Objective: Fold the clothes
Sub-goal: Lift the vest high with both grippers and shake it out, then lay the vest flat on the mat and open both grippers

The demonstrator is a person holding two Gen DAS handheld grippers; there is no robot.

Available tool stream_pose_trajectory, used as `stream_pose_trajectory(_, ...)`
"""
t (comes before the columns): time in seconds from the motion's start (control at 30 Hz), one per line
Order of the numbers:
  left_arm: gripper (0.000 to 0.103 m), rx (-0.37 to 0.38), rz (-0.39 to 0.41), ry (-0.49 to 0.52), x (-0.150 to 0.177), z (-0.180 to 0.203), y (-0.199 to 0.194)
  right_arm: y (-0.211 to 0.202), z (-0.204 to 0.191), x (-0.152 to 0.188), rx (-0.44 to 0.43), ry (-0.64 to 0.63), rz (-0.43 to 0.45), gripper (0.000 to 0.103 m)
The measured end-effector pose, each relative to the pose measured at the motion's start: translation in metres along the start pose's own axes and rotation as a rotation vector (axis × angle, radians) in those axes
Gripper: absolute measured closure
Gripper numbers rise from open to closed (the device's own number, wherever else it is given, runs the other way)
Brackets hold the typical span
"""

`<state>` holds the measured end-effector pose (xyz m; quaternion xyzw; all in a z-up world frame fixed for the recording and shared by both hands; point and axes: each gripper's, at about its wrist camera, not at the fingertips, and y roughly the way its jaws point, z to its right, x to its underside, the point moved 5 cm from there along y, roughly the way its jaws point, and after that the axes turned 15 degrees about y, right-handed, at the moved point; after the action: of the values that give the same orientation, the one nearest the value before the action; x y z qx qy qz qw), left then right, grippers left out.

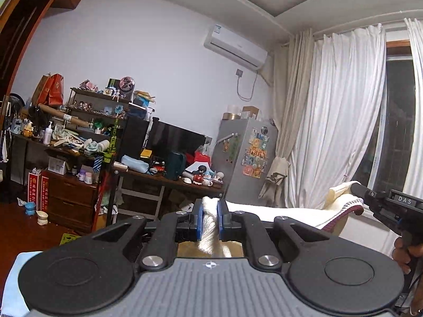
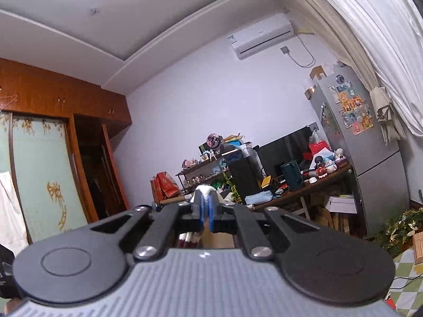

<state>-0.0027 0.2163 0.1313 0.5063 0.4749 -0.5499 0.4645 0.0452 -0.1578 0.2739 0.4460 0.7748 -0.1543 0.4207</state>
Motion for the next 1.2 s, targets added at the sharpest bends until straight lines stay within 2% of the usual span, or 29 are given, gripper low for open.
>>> stream_pose_trajectory(0.13,0.093,-0.01,-0.047,-0.041,0.029,-0.014,0.016,0.015,0.017,0.03,0.036,0.011,-0.065,0.099)
stream_pose_trajectory(0.3,0.093,-0.021,-0.192,-0.136,0.095,-0.043,0.055,0.057,0.058,0.086,0.119,0.022,-0.181,0.099)
stream_pose_trajectory(0.43,0.093,-0.053,-0.307,-0.152,0.149,-0.064,0.088,0.095,0.102,0.145,0.186,0.037,-0.287,0.099)
stream_pose_trajectory(0.67,0.093,-0.107,-0.499,-0.207,0.238,-0.106,0.152,0.191,0.197,0.248,0.33,0.048,-0.459,0.099)
stream_pose_trajectory(0.73,0.093,-0.135,-0.533,-0.214,0.256,-0.12,0.174,0.218,0.22,0.272,0.363,0.05,-0.478,0.099)
stream_pose_trajectory(0.8,0.093,-0.174,-0.534,-0.201,0.265,-0.13,0.193,0.246,0.24,0.295,0.391,0.041,-0.476,0.099)
stream_pose_trajectory(0.93,0.098,-0.249,-0.476,-0.181,0.259,-0.15,0.222,0.294,0.257,0.315,0.415,-0.024,-0.374,0.099)
stream_pose_trajectory(0.97,0.098,-0.251,-0.475,-0.188,0.258,-0.153,0.227,0.305,0.261,0.318,0.414,-0.025,-0.362,0.098)
stream_pose_trajectory(1.0,0.093,-0.253,-0.474,-0.196,0.257,-0.156,0.231,0.314,0.264,0.323,0.416,-0.02,-0.365,0.097)
stream_pose_trajectory(1.1,0.09,-0.242,-0.493,-0.195,0.259,-0.16,0.238,0.338,0.275,0.34,0.41,0.009,-0.408,0.075)
stream_pose_trajectory(1.13,0.085,-0.235,-0.501,-0.184,0.261,-0.157,0.235,0.341,0.275,0.344,0.412,-0.004,-0.416,0.068)
stream_pose_trajectory(1.2,0.078,-0.219,-0.516,-0.169,0.267,-0.152,0.227,0.347,0.274,0.351,0.418,-0.035,-0.432,0.067)
